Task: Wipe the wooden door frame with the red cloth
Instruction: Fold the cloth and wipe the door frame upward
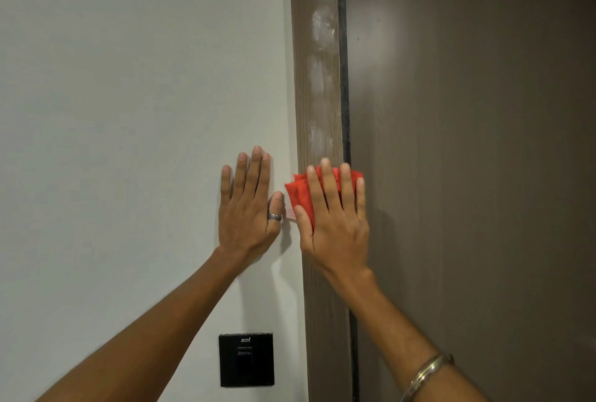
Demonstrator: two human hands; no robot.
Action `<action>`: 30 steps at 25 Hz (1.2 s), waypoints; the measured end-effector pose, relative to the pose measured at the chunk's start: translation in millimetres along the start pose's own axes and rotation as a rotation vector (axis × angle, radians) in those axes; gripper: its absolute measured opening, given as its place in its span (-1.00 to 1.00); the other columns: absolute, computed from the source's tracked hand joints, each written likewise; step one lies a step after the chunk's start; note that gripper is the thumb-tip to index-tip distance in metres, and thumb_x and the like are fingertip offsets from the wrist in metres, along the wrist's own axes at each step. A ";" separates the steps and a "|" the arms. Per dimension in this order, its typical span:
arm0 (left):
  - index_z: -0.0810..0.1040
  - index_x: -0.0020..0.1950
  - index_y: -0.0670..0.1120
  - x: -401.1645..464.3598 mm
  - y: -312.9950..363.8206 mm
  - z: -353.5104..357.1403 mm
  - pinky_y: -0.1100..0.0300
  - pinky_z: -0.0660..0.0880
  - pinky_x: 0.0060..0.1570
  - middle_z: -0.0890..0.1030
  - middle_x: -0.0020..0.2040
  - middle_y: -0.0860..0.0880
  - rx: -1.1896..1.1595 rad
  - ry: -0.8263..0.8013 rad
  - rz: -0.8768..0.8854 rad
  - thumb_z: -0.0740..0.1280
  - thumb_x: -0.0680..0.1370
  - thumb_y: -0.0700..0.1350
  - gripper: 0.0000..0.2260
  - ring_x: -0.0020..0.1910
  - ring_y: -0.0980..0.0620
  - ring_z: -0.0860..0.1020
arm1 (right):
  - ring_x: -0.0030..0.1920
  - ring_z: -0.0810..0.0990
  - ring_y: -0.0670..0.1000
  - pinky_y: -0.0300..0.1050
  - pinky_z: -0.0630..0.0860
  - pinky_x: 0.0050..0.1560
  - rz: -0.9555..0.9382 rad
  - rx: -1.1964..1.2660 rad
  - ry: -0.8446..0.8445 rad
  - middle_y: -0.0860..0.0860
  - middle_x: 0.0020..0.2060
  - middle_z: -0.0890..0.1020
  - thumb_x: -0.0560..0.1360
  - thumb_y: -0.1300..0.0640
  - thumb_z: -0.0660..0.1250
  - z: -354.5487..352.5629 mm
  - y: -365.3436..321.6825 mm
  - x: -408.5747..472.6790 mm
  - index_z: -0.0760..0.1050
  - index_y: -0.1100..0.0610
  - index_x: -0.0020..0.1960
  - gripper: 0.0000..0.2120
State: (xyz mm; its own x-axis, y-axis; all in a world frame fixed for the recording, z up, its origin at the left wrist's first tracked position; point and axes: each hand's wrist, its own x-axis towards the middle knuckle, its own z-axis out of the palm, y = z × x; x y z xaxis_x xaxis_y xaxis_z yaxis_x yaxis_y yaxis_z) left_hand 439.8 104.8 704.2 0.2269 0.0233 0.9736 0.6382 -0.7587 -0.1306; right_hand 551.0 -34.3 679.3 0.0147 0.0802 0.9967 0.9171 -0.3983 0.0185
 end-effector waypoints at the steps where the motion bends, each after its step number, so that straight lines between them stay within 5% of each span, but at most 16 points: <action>1: -0.06 0.71 -0.10 1.1 0.2 0.2 -0.18 -0.07 0.68 -0.05 0.73 -0.09 -0.003 -0.004 0.000 0.00 0.69 0.14 -0.36 0.71 -0.09 -0.09 | 0.67 0.06 0.22 0.25 0.02 0.66 -0.008 -0.007 0.006 0.12 0.66 0.16 0.65 -0.17 0.16 -1.3 1.3 16.7 0.11 0.10 0.66 -0.33; 22: -0.10 0.71 -0.11 97.7 -20.2 -20.3 -0.19 -0.10 0.68 -0.11 0.73 -0.11 -0.040 0.037 -0.079 -0.06 0.69 0.17 -0.35 0.71 -0.10 -0.14 | 0.66 0.07 0.23 0.29 0.06 0.64 -0.002 -0.014 0.078 0.11 0.66 0.18 0.64 -0.18 0.16 -0.9 5.0 102.1 0.15 0.07 0.66 -0.33; 30: -0.16 0.71 -0.10 168.1 -8.7 -27.7 -0.16 -0.17 0.68 -0.16 0.73 -0.09 -0.076 0.058 -0.100 -0.06 0.69 0.13 -0.35 0.71 -0.08 -0.19 | 0.69 -0.03 0.20 0.26 -0.05 0.67 -0.024 0.012 0.045 0.09 0.69 0.05 0.66 -0.18 0.09 -11.4 10.0 215.3 0.00 0.04 0.69 -0.32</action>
State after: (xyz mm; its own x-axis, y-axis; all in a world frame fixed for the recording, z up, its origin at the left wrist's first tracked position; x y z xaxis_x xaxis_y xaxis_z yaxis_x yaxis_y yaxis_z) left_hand 452.0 97.2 874.2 0.1209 0.0655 0.9905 0.5976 -0.8015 -0.0199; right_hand 558.8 -31.4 894.9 -0.0252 0.0483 0.9985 0.9215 -0.3860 0.0419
